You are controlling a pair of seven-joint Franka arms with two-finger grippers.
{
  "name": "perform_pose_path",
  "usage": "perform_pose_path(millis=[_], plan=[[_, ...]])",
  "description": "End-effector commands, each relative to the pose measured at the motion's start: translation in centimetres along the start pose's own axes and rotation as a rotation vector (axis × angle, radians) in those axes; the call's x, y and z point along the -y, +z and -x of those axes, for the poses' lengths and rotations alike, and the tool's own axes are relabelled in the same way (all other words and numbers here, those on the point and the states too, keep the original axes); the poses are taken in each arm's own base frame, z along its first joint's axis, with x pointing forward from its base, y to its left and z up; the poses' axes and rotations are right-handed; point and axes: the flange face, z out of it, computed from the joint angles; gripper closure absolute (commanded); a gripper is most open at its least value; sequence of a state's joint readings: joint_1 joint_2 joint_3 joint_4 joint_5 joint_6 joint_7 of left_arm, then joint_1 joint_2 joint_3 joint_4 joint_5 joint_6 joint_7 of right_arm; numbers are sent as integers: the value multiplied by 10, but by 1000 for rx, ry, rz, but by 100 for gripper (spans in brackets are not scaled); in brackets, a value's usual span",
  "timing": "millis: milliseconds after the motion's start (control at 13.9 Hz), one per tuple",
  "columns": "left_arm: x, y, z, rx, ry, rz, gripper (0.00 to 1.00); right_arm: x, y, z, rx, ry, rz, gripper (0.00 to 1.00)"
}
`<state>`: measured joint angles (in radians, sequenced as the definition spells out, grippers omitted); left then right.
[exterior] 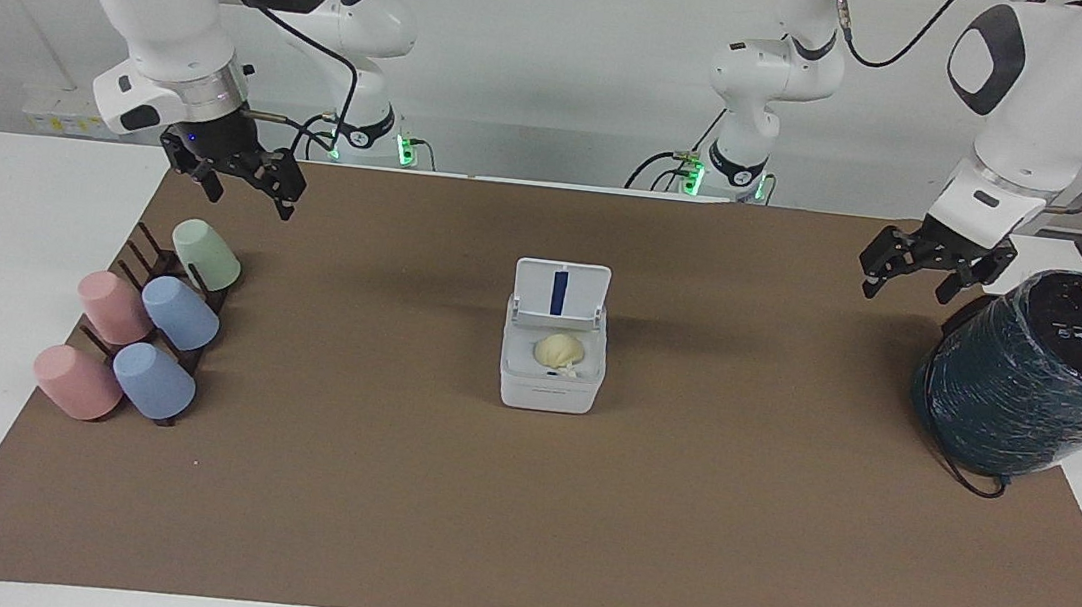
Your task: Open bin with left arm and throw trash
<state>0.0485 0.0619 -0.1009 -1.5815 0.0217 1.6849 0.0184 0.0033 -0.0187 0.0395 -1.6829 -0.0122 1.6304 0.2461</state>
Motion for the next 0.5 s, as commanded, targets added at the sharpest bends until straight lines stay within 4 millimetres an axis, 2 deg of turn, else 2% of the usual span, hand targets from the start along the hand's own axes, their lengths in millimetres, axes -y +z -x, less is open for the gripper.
perform_pose_path(millis=[0, 433], plan=[[2, -1, 8, -12, 1, -22, 0, -7, -2, 4, 5, -22, -28, 0], [2, -1, 8, -12, 1, -22, 0, -12, 2, -1, -4, -11, -30, 0]])
